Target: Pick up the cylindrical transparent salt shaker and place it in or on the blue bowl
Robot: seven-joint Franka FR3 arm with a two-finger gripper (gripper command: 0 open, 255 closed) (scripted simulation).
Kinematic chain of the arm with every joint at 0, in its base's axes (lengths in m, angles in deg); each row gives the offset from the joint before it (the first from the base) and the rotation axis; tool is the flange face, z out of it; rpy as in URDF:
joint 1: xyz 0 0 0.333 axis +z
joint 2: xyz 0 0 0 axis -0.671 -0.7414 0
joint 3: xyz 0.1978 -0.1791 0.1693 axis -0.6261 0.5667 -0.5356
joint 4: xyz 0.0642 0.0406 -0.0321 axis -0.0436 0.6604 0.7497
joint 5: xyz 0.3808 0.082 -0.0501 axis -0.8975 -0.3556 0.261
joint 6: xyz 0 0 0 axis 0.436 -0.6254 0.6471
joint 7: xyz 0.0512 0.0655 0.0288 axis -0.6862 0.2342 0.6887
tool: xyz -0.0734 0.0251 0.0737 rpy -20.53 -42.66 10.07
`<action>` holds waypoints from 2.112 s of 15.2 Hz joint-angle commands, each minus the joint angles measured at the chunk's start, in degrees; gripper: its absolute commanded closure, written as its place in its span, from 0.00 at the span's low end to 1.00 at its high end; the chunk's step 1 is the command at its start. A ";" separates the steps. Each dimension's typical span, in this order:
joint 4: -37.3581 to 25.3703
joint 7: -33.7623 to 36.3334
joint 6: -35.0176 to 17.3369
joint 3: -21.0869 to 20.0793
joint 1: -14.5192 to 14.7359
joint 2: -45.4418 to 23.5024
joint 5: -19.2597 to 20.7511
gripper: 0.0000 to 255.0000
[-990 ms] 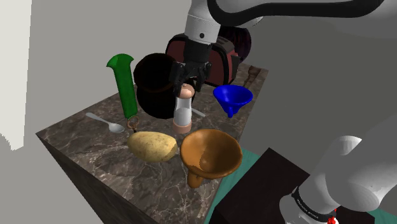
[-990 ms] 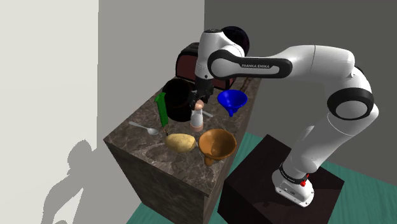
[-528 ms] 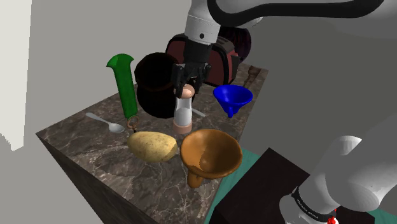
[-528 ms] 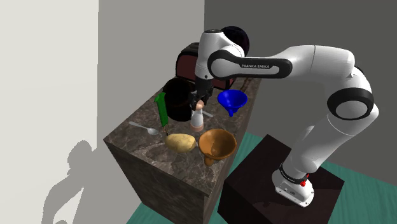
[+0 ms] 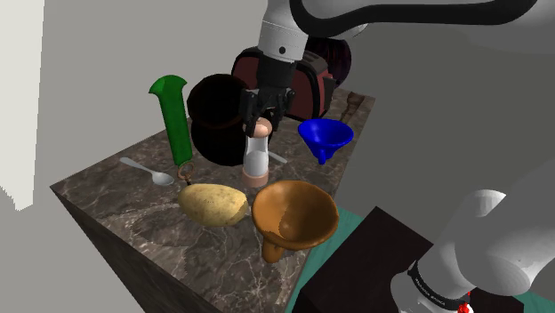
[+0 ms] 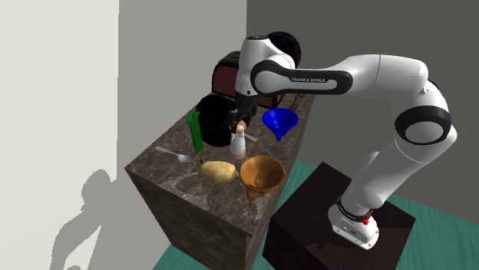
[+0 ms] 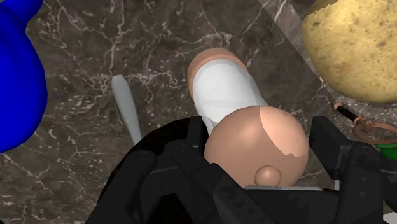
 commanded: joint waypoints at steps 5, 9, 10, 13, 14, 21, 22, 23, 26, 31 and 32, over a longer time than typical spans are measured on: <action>-4.42 0.63 3.83 0.11 -0.11 -0.58 0.30 1.00; -8.27 1.17 6.95 0.15 -0.17 -1.28 0.54 1.00; -9.27 1.31 7.73 0.16 -0.18 -1.49 0.60 1.00; -12.41 1.75 10.12 0.16 -0.20 -2.22 0.79 1.00; -13.49 1.91 10.93 0.15 -0.21 -2.49 0.86 1.00; -21.78 3.09 16.75 0.04 -0.18 -4.90 1.39 1.00; -23.08 3.27 17.62 0.01 -0.17 -5.33 1.48 1.00; -24.41 3.46 18.50 -0.03 -0.15 -5.77 1.57 1.00; -28.63 4.08 21.21 -0.16 -0.07 -7.26 1.87 1.00; -36.64 5.26 26.09 -0.48 0.21 -10.36 2.52 1.00; -38.43 5.53 27.14 -0.57 0.29 -11.09 2.68 1.00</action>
